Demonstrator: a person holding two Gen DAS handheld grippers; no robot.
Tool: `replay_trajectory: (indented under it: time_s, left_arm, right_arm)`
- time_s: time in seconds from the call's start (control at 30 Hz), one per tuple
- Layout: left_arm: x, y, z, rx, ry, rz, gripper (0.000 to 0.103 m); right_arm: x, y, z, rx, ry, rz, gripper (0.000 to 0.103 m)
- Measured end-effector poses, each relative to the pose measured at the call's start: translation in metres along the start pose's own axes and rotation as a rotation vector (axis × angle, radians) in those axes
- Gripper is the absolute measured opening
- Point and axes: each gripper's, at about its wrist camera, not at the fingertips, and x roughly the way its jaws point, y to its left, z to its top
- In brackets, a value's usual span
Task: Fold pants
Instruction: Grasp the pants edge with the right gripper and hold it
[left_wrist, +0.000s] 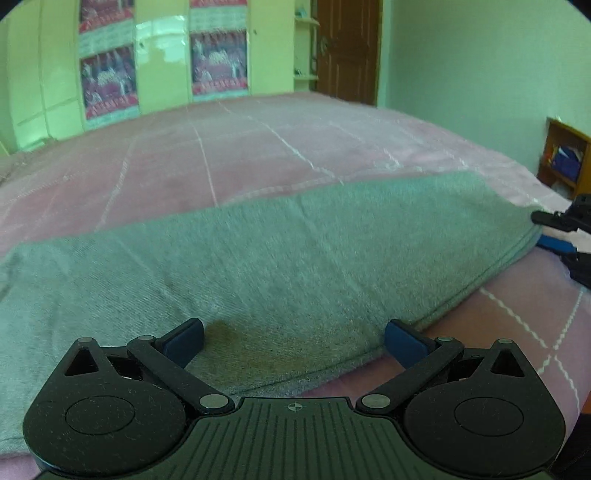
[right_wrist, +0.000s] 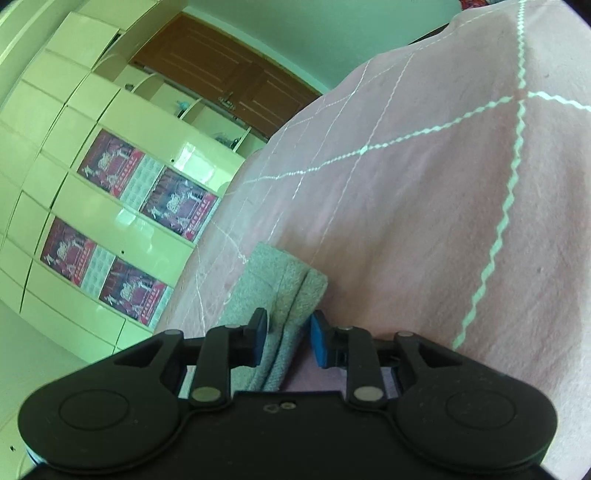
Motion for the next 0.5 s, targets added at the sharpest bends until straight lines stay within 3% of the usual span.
replay_trajectory:
  time_s: [0.1,0.23,0.33,0.5]
  left_arm:
    - [0.004,0.006,-0.01,-0.034,0.017,-0.001,0.103]
    - [-0.009,0.003,-0.007,-0.032,-0.033,0.028,0.103]
    - [-0.002,0.011,-0.013,-0.077,-0.003,0.019,0.103]
    - [0.01,0.011,-0.01,-0.061,-0.002,0.015,0.103]
  right_arm:
    - [0.005,0.0,0.0,0.001,0.021,-0.014,0.02]
    - [0.004,0.004,0.0,0.006,0.029,-0.029,0.02]
    - [0.006,0.009,0.0,0.012,0.047,-0.047,0.021]
    - [0.006,0.02,0.005,0.058,0.087,-0.107,0.024]
